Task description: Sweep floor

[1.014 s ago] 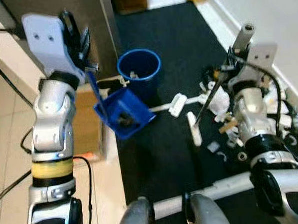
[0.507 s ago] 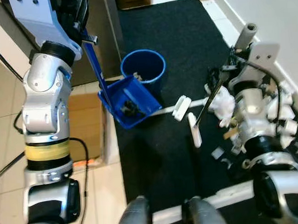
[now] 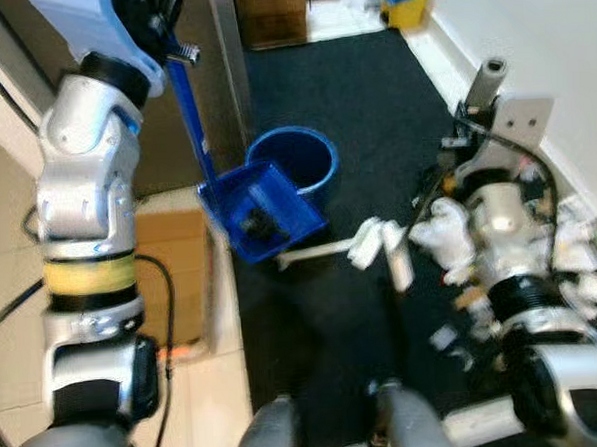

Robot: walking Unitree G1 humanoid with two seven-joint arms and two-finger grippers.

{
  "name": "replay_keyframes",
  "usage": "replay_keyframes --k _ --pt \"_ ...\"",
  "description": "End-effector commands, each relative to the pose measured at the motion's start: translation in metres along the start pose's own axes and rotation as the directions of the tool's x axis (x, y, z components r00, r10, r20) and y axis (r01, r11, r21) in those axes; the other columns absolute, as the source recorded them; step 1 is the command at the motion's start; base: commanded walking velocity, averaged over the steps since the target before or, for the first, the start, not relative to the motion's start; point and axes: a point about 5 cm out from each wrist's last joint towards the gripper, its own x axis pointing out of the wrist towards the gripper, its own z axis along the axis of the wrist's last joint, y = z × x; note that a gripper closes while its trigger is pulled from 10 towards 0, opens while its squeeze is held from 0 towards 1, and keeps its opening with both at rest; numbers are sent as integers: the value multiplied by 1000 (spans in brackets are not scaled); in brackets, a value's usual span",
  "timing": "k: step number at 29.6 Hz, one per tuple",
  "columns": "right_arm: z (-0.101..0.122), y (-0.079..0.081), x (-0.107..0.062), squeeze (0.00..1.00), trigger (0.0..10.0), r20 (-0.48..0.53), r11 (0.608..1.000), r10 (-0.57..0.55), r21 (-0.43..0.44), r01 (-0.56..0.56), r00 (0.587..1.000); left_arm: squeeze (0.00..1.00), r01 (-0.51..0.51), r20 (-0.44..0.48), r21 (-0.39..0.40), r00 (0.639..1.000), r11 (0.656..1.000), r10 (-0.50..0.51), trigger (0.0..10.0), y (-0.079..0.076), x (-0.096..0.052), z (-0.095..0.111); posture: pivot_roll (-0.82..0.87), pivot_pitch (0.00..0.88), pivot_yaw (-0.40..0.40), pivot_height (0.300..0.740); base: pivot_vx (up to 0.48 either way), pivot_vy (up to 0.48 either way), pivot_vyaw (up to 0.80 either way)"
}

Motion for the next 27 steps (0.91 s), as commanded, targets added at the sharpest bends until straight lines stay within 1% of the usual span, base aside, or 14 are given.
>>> replay_keyframes --k 1,6,27 --pt "8 -4 2 0 10000 42 1000 -15 5 15 999 0 19 81 39 996 999 -22 10000 -1 6 19 33 123 24 740 337 0 0" --pt "8 -3 2 0 10000 41 1000 -16 7 16 999 0 26 86 35 996 999 -29 10000 -3 9 20 32 124 26 740 345 0 0" --pt "6 -3 1 0 10000 38 1000 -15 7 15 999 0 34 96 34 995 999 -37 10000 -6 15 20 32 124 26 740 444 0 0"
